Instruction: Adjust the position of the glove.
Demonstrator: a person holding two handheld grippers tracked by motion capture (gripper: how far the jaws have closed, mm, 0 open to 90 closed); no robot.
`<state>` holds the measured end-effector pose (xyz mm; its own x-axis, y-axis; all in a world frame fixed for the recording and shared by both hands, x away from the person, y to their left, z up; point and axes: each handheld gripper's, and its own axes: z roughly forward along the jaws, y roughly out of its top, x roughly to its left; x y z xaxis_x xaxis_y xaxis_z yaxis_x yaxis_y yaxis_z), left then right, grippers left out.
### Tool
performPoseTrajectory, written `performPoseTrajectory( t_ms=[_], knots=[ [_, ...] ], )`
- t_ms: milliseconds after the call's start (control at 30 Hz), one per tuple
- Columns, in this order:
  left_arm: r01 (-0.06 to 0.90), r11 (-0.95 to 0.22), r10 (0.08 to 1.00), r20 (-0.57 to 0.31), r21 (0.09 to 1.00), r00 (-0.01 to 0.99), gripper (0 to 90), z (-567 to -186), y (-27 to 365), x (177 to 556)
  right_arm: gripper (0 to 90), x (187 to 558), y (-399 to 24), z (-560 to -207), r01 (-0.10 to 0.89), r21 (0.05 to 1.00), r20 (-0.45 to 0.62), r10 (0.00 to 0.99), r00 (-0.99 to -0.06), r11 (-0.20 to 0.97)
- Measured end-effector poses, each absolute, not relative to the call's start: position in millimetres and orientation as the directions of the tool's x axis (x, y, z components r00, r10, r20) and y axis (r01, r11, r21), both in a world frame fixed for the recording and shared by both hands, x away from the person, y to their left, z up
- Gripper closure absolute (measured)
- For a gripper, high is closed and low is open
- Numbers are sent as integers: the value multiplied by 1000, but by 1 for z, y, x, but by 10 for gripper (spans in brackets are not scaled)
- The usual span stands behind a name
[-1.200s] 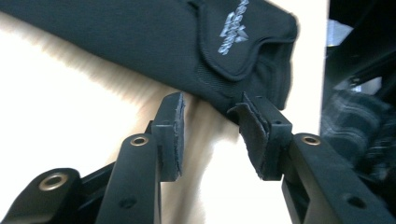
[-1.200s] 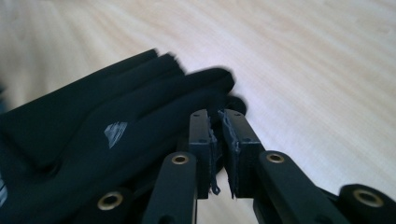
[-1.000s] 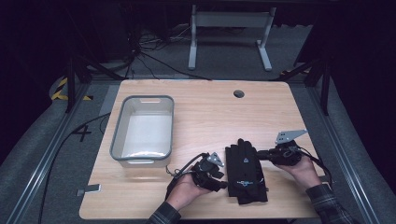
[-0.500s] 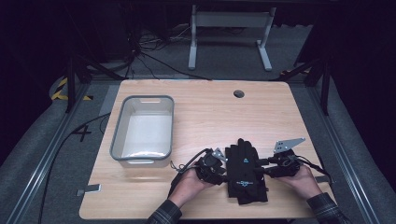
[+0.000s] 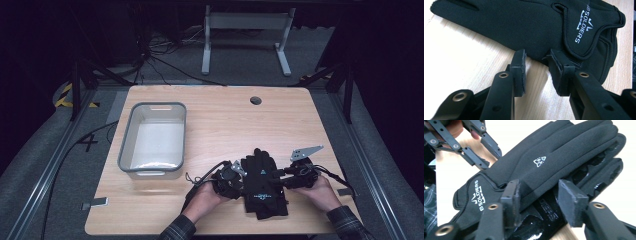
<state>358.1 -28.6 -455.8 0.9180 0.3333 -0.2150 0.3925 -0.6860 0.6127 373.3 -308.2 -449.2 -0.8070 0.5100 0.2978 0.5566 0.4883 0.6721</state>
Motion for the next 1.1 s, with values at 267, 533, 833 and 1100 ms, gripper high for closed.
performPoseTrajectory(
  t_ms=[267, 533, 833, 1100],
  knots=[
    [388, -691, 331, -210, 610, 920, 654, -455, -28, 358, 871, 371, -306, -445, 527, 691, 270, 499, -824, 495],
    [403, -651, 338, -231, 643, 913, 630, -448, -21, 359, 874, 370, -311, -426, 522, 741, 326, 454, -829, 421],
    [394, -649, 318, -238, 651, 918, 616, -448, -24, 356, 875, 363, -318, -406, 495, 767, 322, 422, -847, 408],
    [382, -658, 278, -261, 650, 924, 658, -452, -37, 360, 875, 362, -321, -402, 497, 776, 336, 412, -847, 389]
  ],
)
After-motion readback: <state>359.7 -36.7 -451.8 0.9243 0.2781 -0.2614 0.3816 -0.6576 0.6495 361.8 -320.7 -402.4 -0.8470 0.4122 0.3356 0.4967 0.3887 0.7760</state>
